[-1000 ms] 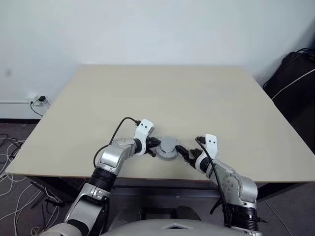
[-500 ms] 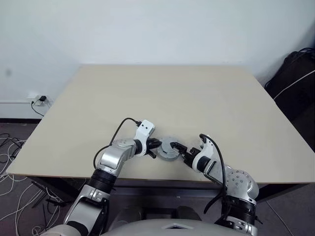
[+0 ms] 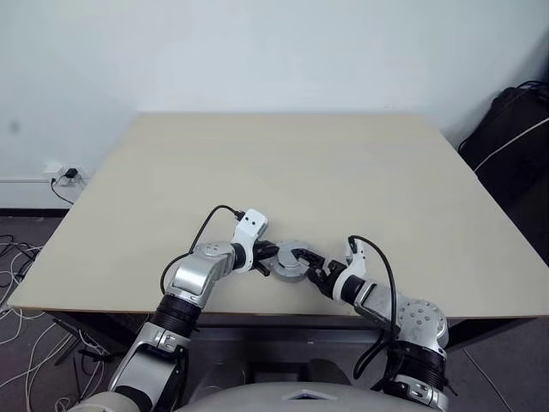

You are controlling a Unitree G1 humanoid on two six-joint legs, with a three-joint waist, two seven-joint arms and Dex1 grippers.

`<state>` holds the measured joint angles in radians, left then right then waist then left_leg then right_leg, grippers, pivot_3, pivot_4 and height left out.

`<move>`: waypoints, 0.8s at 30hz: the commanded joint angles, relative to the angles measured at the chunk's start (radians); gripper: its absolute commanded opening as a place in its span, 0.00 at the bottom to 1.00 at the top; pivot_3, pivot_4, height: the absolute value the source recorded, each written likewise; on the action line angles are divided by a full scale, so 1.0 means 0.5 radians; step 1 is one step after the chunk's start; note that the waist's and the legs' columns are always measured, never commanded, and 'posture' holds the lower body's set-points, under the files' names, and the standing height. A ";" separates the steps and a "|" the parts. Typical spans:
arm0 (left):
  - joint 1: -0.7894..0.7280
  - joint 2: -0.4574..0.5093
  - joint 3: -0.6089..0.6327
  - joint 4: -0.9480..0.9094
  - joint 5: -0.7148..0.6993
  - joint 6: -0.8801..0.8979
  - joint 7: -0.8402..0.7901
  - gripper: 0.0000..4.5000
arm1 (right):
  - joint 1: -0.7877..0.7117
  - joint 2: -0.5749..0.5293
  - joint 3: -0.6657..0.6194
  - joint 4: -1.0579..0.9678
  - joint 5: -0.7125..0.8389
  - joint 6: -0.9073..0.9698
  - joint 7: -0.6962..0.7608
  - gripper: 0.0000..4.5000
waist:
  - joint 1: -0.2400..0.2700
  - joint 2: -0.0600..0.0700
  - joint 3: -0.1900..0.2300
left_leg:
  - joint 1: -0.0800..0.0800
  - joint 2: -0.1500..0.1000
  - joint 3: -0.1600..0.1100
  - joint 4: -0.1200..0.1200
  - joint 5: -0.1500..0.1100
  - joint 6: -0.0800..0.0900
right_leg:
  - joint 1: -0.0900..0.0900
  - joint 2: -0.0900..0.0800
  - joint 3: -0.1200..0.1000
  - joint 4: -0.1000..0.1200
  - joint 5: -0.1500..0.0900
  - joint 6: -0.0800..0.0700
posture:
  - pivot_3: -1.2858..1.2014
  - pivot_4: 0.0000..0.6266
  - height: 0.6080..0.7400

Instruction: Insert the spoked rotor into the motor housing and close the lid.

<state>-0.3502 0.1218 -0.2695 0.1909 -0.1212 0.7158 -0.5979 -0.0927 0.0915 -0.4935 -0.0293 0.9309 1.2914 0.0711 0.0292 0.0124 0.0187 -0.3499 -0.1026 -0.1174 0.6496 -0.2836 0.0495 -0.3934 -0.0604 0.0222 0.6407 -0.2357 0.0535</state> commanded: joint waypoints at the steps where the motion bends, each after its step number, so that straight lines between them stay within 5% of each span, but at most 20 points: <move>1: 0.021 -0.045 -0.125 0.043 -0.018 0.064 -0.067 0.14 | -0.048 0.196 0.064 -0.011 0.136 -0.033 0.008 0.99 | 0.000 0.000 0.000 | 0.000 0.000 0.000 0.000 0.000 0.000 | 0.000 0.000 0.000 0.000 0.000 0.000 | 0.52 0.00 1.00; 5: 0.019 -0.044 -0.125 0.042 -0.015 0.063 -0.068 0.14 | -0.035 0.206 0.068 -0.011 0.154 -0.103 -0.034 0.91 | 0.001 0.000 0.000 | 0.000 -0.001 0.000 0.000 0.000 0.000 | 0.000 -0.001 0.000 0.000 0.000 0.001 | 0.52 0.00 1.00; 11: 0.018 -0.043 -0.119 0.041 -0.011 0.061 -0.068 0.14 | -0.004 0.165 0.057 -0.013 0.185 -0.157 -0.085 0.51 | 0.002 0.002 0.000 | -0.001 -0.003 0.000 0.000 -0.001 0.002 | 0.000 -0.002 0.001 0.000 -0.002 0.003 | 0.52 0.00 1.00; 24: 0.028 -0.045 -0.098 0.021 -0.021 0.067 -0.073 0.14 | 0.137 0.041 0.138 -0.058 0.287 -0.066 -0.158 0.48 | 0.001 0.004 -0.002 | 0.000 -0.003 0.000 0.000 -0.002 0.003 | 0.001 -0.002 0.001 0.000 -0.004 0.006 | 0.52 0.00 1.00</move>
<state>-0.3489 0.1239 -0.2668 0.1946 -0.1148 0.7295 -0.6031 -0.0232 0.0889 -0.4767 -0.0386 1.0514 1.2168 -0.0018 0.0299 0.0142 0.0179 -0.3500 -0.1042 -0.1175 0.6498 -0.2847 0.0513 -0.3928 -0.0615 0.0230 0.6405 -0.2377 0.0567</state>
